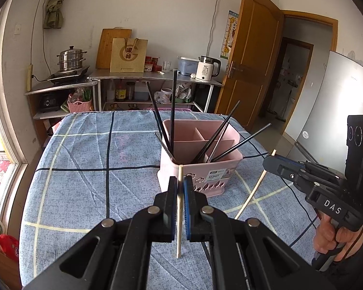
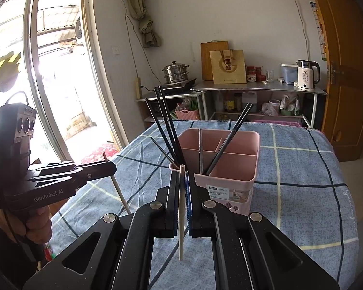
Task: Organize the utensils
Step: 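Lift both wooden chopsticks upright and carry them over the pink basket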
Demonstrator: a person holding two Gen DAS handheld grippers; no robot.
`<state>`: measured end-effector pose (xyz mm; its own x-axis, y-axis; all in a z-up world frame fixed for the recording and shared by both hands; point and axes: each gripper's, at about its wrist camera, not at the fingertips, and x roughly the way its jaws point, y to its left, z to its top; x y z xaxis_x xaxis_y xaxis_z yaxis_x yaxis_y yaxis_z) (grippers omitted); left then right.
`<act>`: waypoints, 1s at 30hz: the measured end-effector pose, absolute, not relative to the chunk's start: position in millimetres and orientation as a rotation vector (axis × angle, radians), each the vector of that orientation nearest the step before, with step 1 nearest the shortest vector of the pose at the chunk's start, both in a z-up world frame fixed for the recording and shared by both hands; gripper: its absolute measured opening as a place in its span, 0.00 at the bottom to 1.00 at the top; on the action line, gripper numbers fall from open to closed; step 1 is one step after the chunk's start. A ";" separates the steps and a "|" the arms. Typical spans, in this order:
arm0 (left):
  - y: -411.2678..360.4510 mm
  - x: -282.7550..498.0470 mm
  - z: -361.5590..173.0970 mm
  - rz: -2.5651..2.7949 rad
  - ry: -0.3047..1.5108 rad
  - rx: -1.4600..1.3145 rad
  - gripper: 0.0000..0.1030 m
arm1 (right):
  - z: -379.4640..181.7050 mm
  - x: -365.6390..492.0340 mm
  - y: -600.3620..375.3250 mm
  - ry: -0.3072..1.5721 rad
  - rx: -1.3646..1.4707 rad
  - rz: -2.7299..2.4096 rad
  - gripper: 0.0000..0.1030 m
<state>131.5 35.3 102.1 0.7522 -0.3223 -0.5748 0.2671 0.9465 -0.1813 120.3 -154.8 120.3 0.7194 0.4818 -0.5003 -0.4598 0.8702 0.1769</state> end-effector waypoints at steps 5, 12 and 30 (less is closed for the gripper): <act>33.7 132.1 102.5 -0.327 0.646 -0.088 0.06 | 122.0 116.4 -154.3 0.559 0.035 0.515 0.05; 29.6 131.7 105.1 -0.337 0.641 -0.085 0.06 | 123.4 115.2 -155.0 0.553 0.031 0.511 0.05; 20.5 149.0 124.0 -0.355 0.629 -0.075 0.05 | 142.1 128.8 -154.0 0.517 0.025 0.508 0.05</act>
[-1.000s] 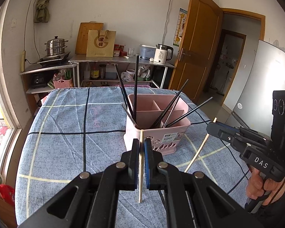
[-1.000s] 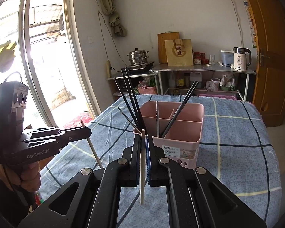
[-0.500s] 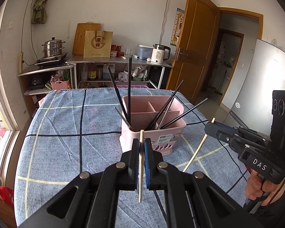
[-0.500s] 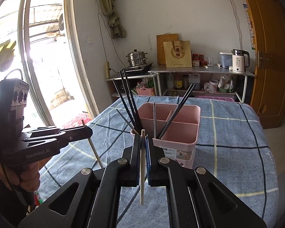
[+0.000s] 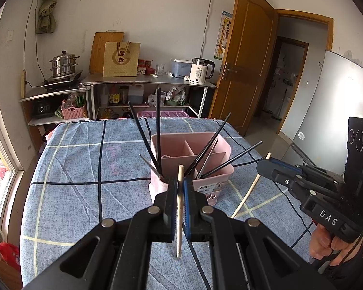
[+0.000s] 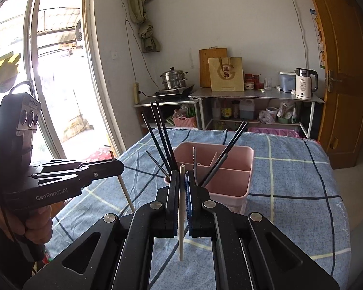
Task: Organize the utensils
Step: 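Lift both wooden chopsticks upright and carry them over the pink basket, then lower the wooden chopsticks into the basket and open both grippers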
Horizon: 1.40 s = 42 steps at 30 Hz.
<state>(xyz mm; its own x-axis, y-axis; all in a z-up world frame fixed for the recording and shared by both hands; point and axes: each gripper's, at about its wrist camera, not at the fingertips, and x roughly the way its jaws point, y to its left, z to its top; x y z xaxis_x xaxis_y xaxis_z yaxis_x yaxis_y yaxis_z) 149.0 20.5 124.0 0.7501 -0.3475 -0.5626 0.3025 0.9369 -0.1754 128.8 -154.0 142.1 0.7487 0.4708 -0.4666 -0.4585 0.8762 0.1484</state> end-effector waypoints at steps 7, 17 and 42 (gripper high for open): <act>17.0 165.2 153.2 -0.371 0.593 -0.066 0.06 | 167.5 139.4 -148.0 0.458 0.015 0.526 0.05; 8.5 189.2 196.5 -0.385 0.524 -0.056 0.05 | 205.8 160.7 -140.5 0.355 0.028 0.551 0.05; 13.7 247.0 145.2 -0.370 0.580 -0.130 0.06 | 158.6 216.1 -153.0 0.432 0.098 0.491 0.05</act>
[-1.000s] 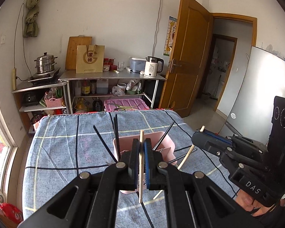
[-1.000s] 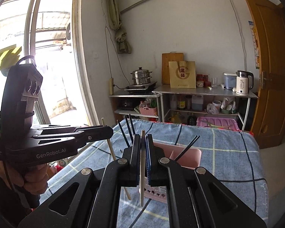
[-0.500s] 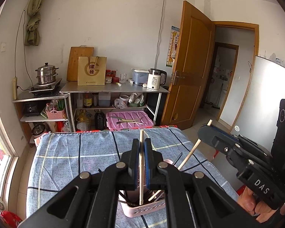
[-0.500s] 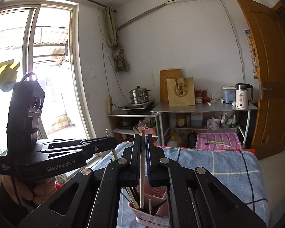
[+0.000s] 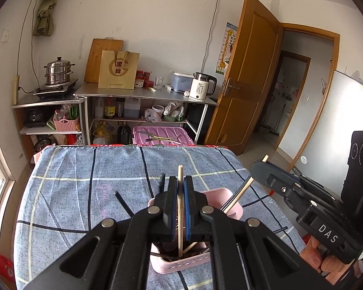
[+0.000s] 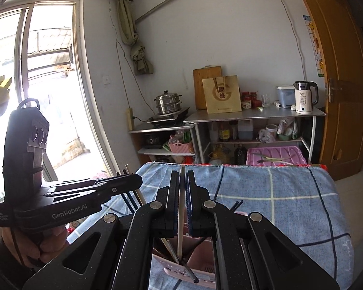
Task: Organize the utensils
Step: 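Lower the wooden chopsticks into the basket and open both grippers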
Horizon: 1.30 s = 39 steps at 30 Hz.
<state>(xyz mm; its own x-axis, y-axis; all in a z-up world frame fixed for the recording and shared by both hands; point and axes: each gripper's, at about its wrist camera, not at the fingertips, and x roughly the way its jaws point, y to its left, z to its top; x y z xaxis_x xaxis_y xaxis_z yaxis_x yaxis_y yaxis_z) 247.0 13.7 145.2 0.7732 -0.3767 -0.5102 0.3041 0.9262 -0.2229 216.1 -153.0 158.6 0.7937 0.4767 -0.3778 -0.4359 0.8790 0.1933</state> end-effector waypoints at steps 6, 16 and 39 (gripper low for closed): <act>9.8 245.5 128.3 -0.373 0.618 -0.121 0.06 | 142.1 217.6 -149.5 0.486 0.077 0.493 0.05; 11.7 243.1 119.4 -0.347 0.650 -0.110 0.06 | 130.1 216.5 -145.1 0.550 0.042 0.490 0.05; 25.5 165.0 130.9 -0.327 0.541 -0.106 0.34 | 144.9 145.2 -173.0 0.445 0.038 0.457 0.20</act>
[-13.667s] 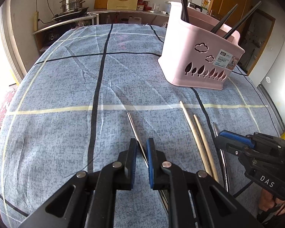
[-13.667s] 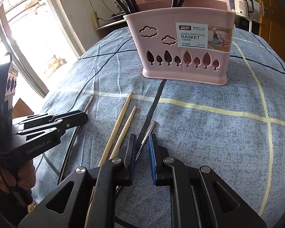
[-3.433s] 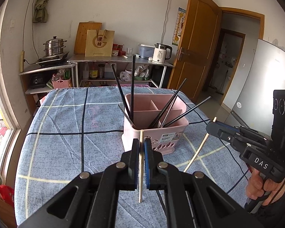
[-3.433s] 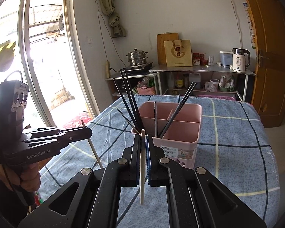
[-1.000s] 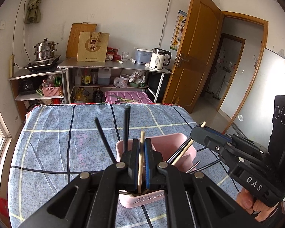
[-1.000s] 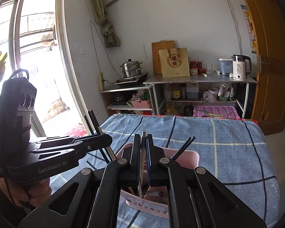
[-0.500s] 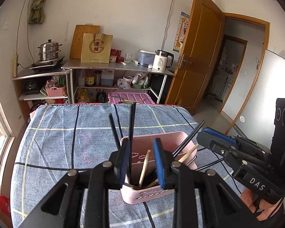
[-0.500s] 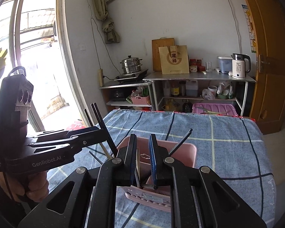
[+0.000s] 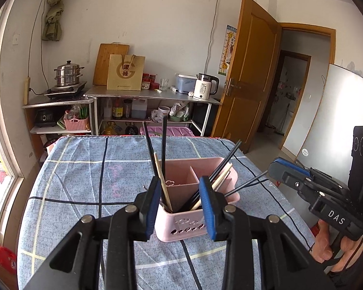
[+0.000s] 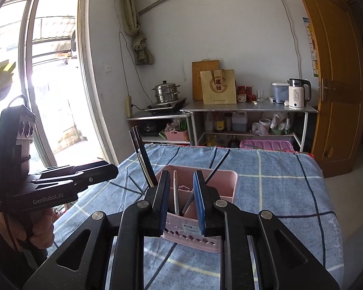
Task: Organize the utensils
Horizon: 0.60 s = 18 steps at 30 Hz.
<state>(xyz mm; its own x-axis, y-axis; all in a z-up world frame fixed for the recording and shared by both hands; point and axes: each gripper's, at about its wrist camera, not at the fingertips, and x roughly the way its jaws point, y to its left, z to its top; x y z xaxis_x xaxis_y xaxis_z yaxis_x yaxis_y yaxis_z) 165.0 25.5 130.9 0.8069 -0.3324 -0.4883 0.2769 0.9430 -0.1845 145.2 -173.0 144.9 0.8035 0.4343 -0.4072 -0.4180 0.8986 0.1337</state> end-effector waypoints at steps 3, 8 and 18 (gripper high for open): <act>24.8 146.5 123.3 -0.314 0.532 -0.097 0.37 | 137.2 131.1 -177.0 0.443 0.040 0.443 0.20; 20.6 118.6 108.5 -0.293 0.516 -0.087 0.37 | 121.9 107.8 -181.7 0.450 0.040 0.419 0.28; 8.3 79.4 82.0 -0.269 0.509 -0.084 0.40 | 94.4 68.0 -178.9 0.469 0.005 0.390 0.34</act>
<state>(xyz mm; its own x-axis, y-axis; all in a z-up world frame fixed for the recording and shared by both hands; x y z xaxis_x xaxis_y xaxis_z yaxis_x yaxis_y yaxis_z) 79.4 8.3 82.0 0.8391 -0.2746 -0.4697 0.2329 0.9615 -0.1460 68.0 -178.9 94.4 0.8199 0.3672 -0.4392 -0.3649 0.9263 0.0933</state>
